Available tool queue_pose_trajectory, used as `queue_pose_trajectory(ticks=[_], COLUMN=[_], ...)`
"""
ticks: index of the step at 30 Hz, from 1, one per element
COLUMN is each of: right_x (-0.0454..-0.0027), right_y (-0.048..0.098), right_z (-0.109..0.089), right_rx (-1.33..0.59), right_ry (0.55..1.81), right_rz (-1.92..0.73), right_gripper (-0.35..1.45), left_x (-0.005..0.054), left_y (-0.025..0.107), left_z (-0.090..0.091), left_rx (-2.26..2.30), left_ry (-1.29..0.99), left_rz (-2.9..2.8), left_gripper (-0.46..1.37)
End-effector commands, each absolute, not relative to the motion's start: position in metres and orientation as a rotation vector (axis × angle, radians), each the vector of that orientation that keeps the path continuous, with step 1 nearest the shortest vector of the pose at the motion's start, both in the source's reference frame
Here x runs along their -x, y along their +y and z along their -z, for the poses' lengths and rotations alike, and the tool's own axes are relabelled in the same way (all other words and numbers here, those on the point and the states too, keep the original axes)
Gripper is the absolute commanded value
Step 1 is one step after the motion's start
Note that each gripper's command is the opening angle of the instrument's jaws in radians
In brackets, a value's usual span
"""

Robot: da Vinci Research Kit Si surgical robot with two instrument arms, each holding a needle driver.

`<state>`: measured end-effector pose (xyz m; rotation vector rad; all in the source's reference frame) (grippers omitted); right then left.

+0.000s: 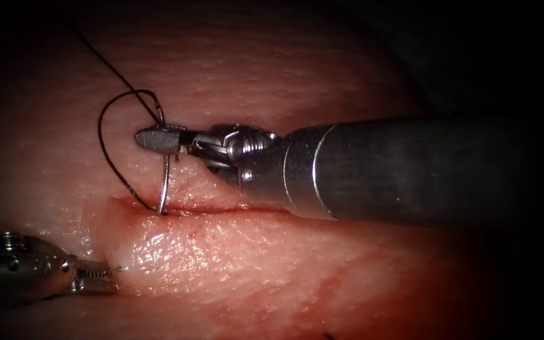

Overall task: Wound Closure
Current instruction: Throw the needle through the skin beneth the cut with the right driver

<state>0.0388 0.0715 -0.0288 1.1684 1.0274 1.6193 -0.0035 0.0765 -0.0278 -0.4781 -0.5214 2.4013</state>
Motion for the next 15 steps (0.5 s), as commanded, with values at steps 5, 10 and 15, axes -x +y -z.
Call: queue_pose_trajectory(ticks=[5, 10, 15], right_x=[-0.0385, -0.0390, -0.0398], right_y=[0.0712, 0.0697, 0.0687], right_z=[0.0285, 0.0282, 0.0284], right_rx=[-1.247, -1.301, -1.346], right_ry=[0.959, 0.938, 0.912], right_rz=[-1.771, -1.816, -1.852], right_gripper=[-0.35, -0.35, -0.35], left_x=[0.0035, 0.0035, 0.0035], left_y=[0.0765, 0.0766, 0.0766], left_z=[0.0278, 0.0279, 0.0279], left_rx=[0.478, 0.478, 0.478], left_ry=[-0.522, -0.522, -0.522], left_rz=[-2.402, -2.402, -2.402], left_gripper=[0.03, 0.03, 0.03])
